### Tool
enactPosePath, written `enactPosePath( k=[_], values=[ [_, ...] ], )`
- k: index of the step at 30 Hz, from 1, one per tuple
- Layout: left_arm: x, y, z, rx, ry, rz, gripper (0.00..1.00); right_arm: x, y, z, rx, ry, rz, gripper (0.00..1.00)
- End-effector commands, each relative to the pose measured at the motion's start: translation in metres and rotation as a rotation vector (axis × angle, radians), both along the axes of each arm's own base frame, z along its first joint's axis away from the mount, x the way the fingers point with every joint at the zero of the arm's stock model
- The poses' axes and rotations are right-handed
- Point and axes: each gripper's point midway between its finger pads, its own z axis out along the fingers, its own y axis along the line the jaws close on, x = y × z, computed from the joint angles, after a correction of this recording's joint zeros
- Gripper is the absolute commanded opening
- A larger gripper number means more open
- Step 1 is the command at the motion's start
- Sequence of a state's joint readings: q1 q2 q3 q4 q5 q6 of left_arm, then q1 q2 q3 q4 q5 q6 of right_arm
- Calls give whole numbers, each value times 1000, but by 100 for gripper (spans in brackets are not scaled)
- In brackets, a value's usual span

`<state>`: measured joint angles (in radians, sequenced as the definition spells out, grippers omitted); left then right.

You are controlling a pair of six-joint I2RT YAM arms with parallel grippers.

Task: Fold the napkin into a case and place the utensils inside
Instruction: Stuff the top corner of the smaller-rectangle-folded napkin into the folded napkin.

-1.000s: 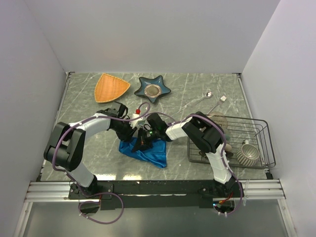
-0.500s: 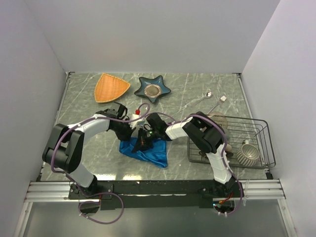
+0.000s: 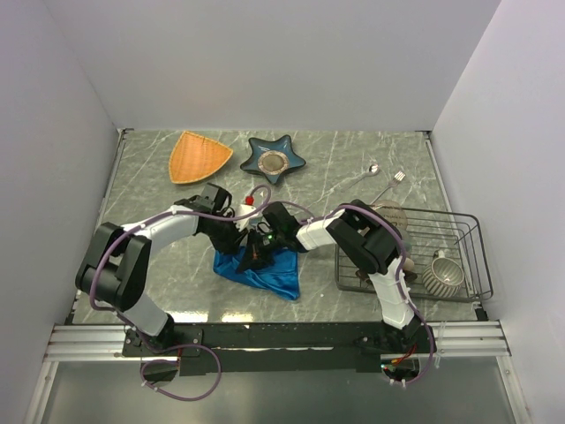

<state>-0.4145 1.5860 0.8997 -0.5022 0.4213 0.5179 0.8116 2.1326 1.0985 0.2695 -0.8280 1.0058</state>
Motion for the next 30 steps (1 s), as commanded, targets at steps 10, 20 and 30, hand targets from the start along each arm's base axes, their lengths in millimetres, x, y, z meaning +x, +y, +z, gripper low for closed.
enactPosePath(
  k=[10,20,30],
  values=[
    [6,-4,-8,40,-12,23,4,-13,-17,-23,-130,126,-46,0],
    [0,-5,7,11,-13,-14,1,-7,-20,-23,-129,120,-48,0],
    [9,-3,24,-7,-55,-12,1,-13,-25,-28,-155,168,-31,0]
  ],
)
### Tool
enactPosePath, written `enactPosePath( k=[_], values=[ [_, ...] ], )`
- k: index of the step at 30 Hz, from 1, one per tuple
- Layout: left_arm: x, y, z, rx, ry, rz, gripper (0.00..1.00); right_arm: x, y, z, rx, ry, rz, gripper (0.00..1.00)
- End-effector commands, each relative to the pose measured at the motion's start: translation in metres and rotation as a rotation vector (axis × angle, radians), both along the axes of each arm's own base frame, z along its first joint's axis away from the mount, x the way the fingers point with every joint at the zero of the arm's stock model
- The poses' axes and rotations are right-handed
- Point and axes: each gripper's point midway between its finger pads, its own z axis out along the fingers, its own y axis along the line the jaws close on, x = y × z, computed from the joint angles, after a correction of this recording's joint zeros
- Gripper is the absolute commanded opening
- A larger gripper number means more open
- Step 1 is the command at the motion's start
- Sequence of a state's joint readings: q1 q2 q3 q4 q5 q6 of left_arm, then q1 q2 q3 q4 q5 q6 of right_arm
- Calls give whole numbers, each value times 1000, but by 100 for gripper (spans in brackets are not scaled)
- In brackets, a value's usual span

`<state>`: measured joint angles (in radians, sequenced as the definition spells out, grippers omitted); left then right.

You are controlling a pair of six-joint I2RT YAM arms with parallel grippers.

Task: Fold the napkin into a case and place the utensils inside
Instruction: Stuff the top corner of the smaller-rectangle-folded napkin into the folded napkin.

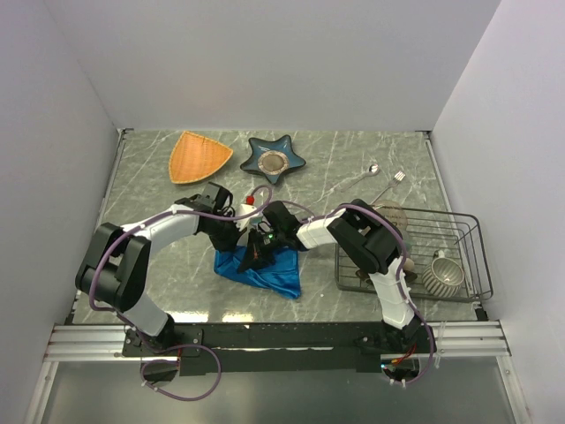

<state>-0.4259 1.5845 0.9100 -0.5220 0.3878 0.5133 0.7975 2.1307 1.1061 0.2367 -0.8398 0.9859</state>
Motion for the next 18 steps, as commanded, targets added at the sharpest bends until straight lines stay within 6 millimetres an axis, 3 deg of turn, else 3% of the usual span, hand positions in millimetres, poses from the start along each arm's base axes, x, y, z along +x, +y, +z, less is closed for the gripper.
enactPosePath(
  k=[1,11,18],
  values=[
    [10,-5,24,-38,-56,-20,1,-16,-20,-29,-147,158,-32,0],
    [-2,-4,21,-41,-19,-61,1,6,-7,-4,-89,131,-34,0],
    [-5,-6,24,-57,-27,-81,1,10,-11,-12,-100,153,-10,0]
  ],
)
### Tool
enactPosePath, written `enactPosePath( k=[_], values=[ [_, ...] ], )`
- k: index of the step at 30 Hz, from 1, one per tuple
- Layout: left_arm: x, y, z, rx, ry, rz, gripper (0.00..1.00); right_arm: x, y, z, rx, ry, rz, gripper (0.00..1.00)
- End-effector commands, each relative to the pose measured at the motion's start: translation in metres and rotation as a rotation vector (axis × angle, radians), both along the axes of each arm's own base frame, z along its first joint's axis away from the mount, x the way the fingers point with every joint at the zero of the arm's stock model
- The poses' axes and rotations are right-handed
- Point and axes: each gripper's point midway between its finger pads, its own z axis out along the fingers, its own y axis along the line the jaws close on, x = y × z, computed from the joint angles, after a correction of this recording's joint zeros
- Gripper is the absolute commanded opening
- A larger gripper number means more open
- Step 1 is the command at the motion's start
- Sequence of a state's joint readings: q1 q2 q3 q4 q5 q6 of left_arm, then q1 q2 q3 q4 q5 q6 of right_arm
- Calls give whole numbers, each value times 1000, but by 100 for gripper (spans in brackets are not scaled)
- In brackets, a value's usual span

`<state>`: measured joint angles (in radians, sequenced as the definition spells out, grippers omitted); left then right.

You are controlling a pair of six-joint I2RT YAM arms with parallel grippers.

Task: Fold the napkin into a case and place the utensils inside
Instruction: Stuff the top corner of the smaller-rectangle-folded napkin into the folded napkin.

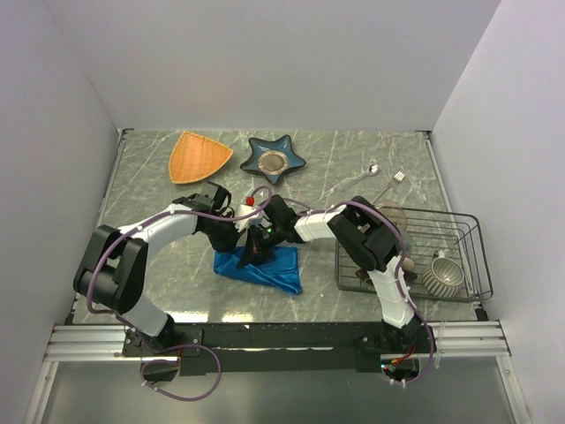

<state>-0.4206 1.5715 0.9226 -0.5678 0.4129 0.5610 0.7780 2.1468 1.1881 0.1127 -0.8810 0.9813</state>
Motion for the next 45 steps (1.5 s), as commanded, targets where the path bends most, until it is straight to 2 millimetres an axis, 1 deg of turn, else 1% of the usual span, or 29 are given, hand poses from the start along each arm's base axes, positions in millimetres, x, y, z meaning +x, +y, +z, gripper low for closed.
enactPosePath(
  k=[1,3,4,6,13,18,22,23,25,28,29,35,37,40,41,43,44,45],
  values=[
    [-1,-7,19,-58,-29,-38,1,7,-8,-17,-68,79,-16,0],
    [-2,-7,20,-60,-28,-40,1,7,-7,-18,-73,80,2,0],
    [-3,-8,20,-63,-26,-47,1,11,-4,-14,-63,66,6,0],
    [-4,-9,19,-65,-22,-49,1,15,-3,-13,-57,59,18,0],
    [-4,-8,19,-64,-20,-55,1,17,-9,-20,-74,83,27,0],
    [-3,-11,25,-86,-29,-56,1,23,-10,-22,-56,97,13,0],
    [-6,-13,26,-94,-8,-68,1,25,-9,-25,-44,119,4,0],
    [-8,-12,25,-94,3,-71,1,28,-8,-22,-21,114,3,0],
    [-11,-13,23,-96,18,-75,1,27,-8,-23,-18,143,-5,0],
    [-14,-11,12,-83,48,-74,1,29,-3,-19,12,145,2,0],
    [-16,-9,6,-73,64,-70,1,29,-3,-17,19,154,6,0],
    [-17,-3,-15,-20,102,-74,1,40,-4,-18,23,134,-4,0],
    [-15,-2,-18,-12,103,-71,1,45,-5,-17,19,120,-11,0],
    [-14,0,-25,1,114,-65,1,44,-9,-19,-12,107,-4,0],
    [-15,1,-28,9,121,-62,1,47,-9,-15,-12,92,-5,8],
    [-13,4,-31,18,131,-54,1,50,-13,-14,-33,78,-9,20],
    [-13,5,-32,17,133,-52,1,53,-13,-9,-29,65,-8,29],
    [-13,7,-33,21,137,-52,1,55,-14,-7,-29,53,-5,32]
  ],
)
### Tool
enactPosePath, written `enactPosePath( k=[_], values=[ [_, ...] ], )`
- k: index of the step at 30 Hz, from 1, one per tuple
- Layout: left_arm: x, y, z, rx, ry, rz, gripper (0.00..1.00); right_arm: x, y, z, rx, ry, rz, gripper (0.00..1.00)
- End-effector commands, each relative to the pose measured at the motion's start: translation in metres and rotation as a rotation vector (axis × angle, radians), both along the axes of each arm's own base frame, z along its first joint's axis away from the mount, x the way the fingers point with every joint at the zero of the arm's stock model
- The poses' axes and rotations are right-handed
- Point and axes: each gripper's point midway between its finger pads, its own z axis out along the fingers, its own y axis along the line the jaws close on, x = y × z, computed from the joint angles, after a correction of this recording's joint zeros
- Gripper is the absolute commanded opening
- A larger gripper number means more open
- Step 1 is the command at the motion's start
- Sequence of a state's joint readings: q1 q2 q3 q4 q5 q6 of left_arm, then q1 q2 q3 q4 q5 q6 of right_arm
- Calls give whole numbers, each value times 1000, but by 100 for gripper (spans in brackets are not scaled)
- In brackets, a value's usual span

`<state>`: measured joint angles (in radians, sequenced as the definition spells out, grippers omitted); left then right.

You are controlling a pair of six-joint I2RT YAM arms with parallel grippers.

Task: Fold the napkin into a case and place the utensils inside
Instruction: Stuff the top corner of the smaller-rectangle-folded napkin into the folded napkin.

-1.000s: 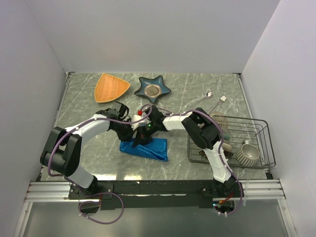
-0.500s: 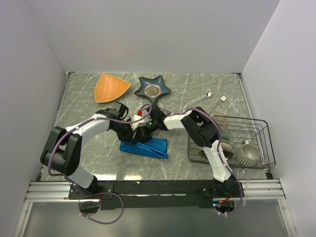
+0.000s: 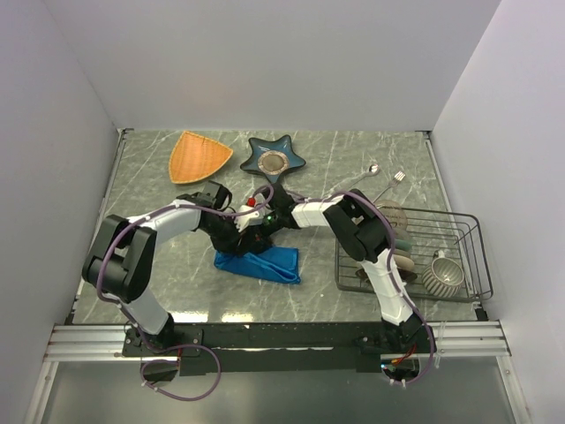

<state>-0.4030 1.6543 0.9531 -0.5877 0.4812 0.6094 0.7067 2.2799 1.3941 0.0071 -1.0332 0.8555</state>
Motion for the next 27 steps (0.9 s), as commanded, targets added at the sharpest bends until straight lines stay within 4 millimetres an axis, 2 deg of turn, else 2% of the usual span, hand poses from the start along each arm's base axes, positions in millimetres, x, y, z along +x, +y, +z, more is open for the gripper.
enactPosePath(
  k=[1,4,9,15,16,17,27],
  values=[
    [-12,13,-22,53,74,-10,1,19,-23,-13,-149,46,-81,38],
    [-12,15,-25,57,79,-13,1,24,-27,-6,-162,15,-74,48],
    [-11,17,-27,55,85,-7,1,31,-40,4,-168,-17,-74,55],
    [-11,17,-27,48,87,-5,1,13,-58,15,-172,-49,-3,57],
    [-11,17,-27,47,89,-6,1,12,-58,21,-155,-79,2,57],
    [-10,17,-27,47,87,-6,1,7,-63,18,-161,-77,0,58],
    [-9,15,-26,36,97,-4,1,5,-75,28,-104,-304,-2,62]
  ],
)
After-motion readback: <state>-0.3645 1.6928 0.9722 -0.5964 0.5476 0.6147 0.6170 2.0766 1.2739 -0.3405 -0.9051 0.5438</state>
